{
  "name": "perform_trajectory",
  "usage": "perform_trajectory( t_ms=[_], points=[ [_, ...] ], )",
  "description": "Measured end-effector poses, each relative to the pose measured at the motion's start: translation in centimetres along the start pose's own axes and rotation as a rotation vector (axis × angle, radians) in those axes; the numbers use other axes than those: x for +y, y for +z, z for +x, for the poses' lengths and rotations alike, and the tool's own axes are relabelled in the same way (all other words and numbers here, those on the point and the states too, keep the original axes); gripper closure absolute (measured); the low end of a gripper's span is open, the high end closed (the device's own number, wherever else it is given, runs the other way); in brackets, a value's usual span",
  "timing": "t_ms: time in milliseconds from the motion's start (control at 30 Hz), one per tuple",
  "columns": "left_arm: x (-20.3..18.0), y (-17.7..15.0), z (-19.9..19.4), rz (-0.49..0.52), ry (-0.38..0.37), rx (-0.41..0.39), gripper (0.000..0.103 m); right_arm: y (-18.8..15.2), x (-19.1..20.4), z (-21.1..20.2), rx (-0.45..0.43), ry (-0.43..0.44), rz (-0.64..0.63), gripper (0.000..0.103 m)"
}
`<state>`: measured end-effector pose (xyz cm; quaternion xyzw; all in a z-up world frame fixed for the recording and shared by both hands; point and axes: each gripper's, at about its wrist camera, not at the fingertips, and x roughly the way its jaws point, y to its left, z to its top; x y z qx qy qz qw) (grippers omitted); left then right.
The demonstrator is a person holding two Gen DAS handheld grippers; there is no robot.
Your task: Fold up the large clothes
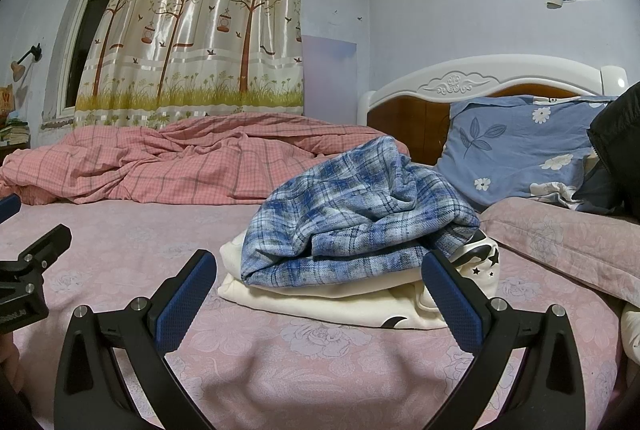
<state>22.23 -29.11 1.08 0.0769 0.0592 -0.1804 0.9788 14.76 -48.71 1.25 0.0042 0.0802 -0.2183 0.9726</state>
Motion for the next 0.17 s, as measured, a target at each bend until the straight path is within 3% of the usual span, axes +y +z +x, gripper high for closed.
perform_trajectory(
  t_ms=[167],
  points=[
    [0.00, -0.02, -0.24, 0.006, 0.006, -0.014, 0.000, -0.01, -0.01, -0.02, 0.001, -0.001, -0.004, 0.000]
  ],
)
